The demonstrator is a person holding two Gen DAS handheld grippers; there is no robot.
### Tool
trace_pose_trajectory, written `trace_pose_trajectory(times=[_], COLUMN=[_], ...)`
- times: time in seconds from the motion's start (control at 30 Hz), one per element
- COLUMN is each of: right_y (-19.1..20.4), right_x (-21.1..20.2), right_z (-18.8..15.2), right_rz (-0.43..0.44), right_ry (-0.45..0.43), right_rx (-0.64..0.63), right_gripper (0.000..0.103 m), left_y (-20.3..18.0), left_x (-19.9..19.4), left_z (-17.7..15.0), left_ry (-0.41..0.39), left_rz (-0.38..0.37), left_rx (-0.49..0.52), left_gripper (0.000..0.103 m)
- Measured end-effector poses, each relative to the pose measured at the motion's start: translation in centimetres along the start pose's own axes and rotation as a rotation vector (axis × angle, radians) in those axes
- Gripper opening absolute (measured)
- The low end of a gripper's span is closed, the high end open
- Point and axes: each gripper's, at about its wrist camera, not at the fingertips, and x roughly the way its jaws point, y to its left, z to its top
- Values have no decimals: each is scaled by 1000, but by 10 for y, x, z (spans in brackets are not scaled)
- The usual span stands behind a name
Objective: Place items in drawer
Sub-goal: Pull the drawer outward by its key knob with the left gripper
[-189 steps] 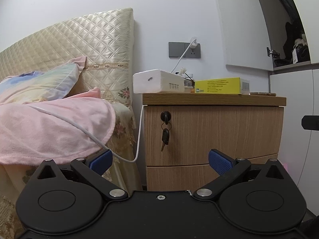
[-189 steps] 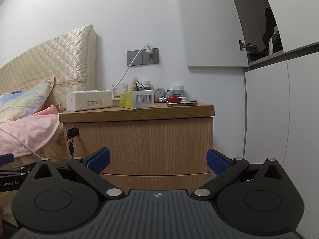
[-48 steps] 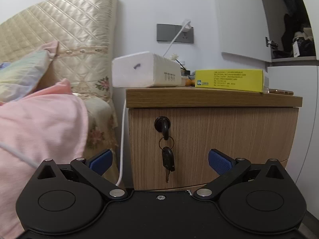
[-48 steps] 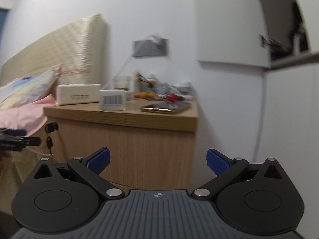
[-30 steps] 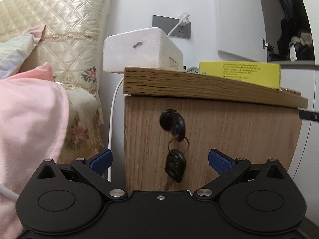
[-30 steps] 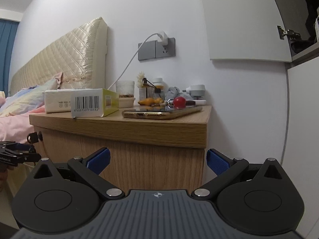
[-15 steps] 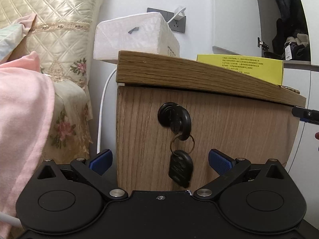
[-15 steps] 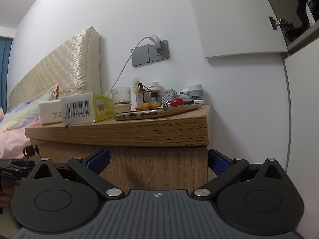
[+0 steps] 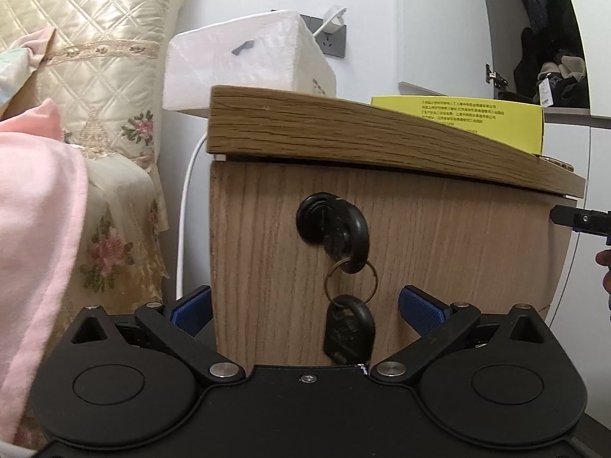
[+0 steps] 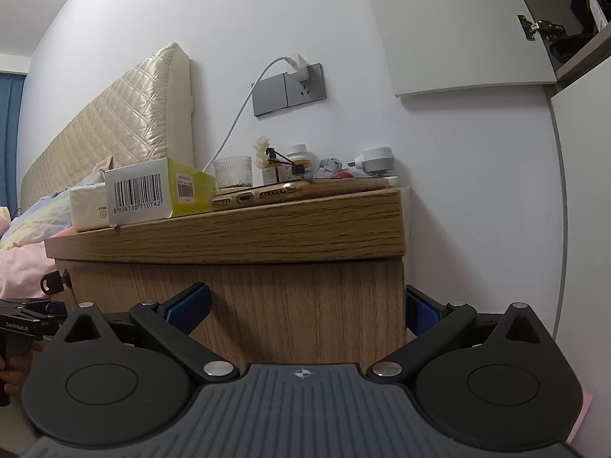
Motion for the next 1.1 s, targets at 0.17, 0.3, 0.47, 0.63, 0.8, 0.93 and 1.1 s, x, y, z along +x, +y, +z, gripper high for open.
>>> trace_pose_trajectory(times=[0.17, 0.3, 0.47, 0.63, 0.8, 0.93, 1.1], right_y=[-5, -9, -12, -12, -10, -9, -8], right_x=[-2, -7, -12, -19, -29, -39, -43], right_z=[1, 4, 8, 9, 10, 9, 6], right_rz=[39, 84, 119, 138, 165, 186, 175], right_ry=[12, 39, 54, 63, 75, 78, 57], right_rx=[-18, -57, -49, -58, -77, -80, -62], right_gripper=[103, 103, 103, 103, 103, 103, 103], left_y=[1, 0, -4, -8, -7, -7, -5], left_x=[-1, -2, -6, -12, -23, -29, -31], left_z=[0, 1, 2, -1, -1, -1, -1], left_ry=[3, 6, 16, 12, 12, 12, -25], left_rz=[-15, -4, 6, 10, 1, -8, -13], left_rx=[-13, -27, -18, 10, -12, -17, -14], left_gripper=[100, 100, 100, 100, 100, 100, 100])
